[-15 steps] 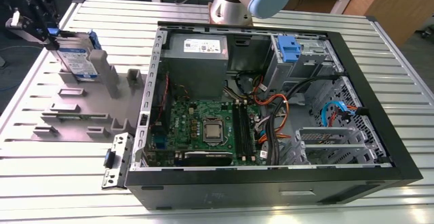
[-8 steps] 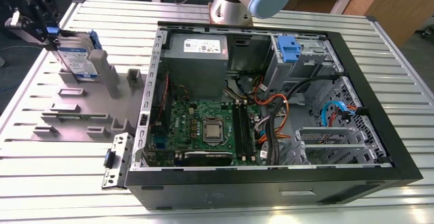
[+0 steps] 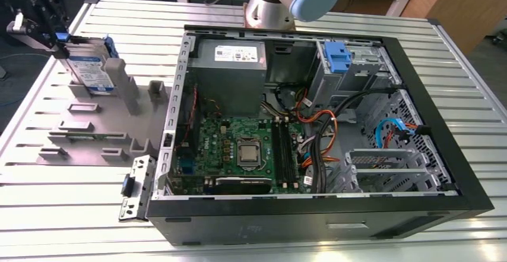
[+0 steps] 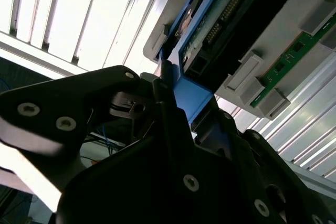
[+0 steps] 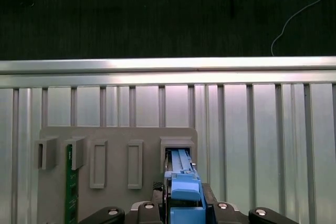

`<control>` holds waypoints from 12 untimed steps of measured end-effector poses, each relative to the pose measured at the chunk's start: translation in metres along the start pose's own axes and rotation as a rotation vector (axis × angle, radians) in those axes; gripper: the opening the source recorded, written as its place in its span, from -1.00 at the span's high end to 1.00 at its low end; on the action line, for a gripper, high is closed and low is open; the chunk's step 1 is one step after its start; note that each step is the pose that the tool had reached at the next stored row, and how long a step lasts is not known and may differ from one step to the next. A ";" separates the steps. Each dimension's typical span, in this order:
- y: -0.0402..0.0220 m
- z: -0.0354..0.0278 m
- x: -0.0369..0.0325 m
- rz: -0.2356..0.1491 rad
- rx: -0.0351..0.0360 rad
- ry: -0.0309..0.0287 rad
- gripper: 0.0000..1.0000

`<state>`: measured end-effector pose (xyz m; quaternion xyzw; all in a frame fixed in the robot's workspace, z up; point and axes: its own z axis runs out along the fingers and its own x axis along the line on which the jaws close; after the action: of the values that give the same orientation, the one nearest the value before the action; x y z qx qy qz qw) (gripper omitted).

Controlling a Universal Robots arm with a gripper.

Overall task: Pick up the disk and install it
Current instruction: 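Pick up the disk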

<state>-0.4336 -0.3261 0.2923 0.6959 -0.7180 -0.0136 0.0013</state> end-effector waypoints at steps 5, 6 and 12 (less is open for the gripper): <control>0.0000 0.0000 0.0000 -0.002 0.0000 0.0000 0.27; 0.0000 0.0000 0.0000 -0.002 -0.0001 0.0000 0.27; 0.0001 -0.0032 -0.0001 -0.001 -0.0001 0.0000 0.27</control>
<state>-0.4336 -0.3260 0.2954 0.6965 -0.7175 -0.0136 0.0013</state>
